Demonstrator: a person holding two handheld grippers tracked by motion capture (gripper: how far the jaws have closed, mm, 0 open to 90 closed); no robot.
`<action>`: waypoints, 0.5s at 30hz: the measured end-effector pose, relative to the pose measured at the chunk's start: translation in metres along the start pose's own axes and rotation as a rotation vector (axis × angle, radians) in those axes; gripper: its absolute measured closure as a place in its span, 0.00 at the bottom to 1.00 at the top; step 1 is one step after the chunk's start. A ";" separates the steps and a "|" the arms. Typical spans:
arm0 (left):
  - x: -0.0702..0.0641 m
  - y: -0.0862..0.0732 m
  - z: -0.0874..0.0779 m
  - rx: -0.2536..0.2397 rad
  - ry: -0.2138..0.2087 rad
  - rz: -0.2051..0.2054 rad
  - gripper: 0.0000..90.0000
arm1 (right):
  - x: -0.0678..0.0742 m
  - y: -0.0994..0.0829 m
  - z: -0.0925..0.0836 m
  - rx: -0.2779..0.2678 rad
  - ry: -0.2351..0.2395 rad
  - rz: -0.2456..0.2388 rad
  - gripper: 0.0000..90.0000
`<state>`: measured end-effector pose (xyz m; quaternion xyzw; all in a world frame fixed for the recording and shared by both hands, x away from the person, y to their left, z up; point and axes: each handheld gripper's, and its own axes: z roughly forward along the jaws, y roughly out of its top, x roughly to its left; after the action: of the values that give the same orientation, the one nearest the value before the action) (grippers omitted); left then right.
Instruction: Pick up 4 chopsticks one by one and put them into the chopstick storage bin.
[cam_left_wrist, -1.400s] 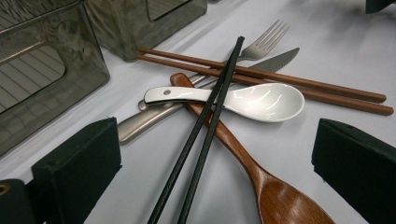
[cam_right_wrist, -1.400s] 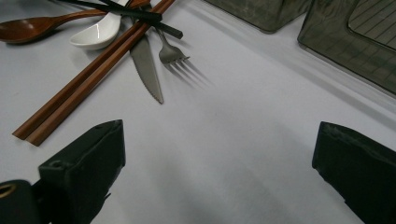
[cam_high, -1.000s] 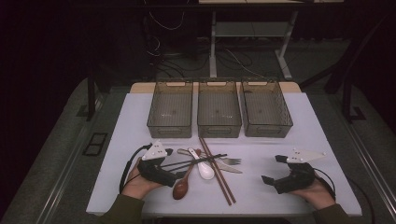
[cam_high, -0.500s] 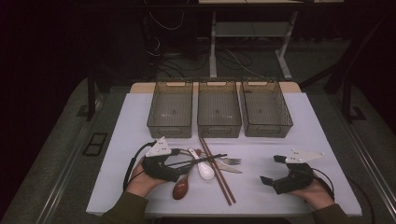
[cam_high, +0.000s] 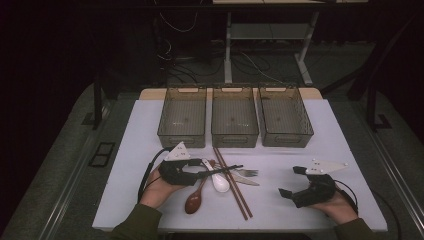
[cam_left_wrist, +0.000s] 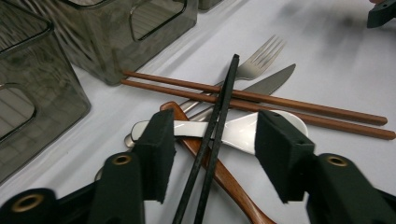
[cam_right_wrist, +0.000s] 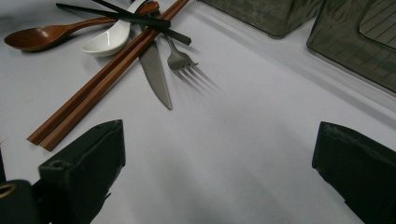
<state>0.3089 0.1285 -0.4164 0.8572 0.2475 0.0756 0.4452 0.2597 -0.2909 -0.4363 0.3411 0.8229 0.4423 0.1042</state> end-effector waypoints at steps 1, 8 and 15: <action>0.001 0.001 0.001 0.006 -0.001 0.000 0.55 | 0.000 0.000 0.000 0.000 -0.001 -0.001 0.03; 0.006 0.005 0.010 0.033 -0.018 0.002 0.66 | 0.000 0.000 0.000 0.000 -0.001 -0.001 0.03; 0.010 0.006 0.018 0.089 -0.015 0.014 0.72 | 0.000 0.000 0.000 0.002 0.001 0.000 0.03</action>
<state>0.3258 0.1176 -0.4235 0.8784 0.2412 0.0611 0.4081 0.2600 -0.2912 -0.4367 0.3408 0.8234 0.4418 0.1035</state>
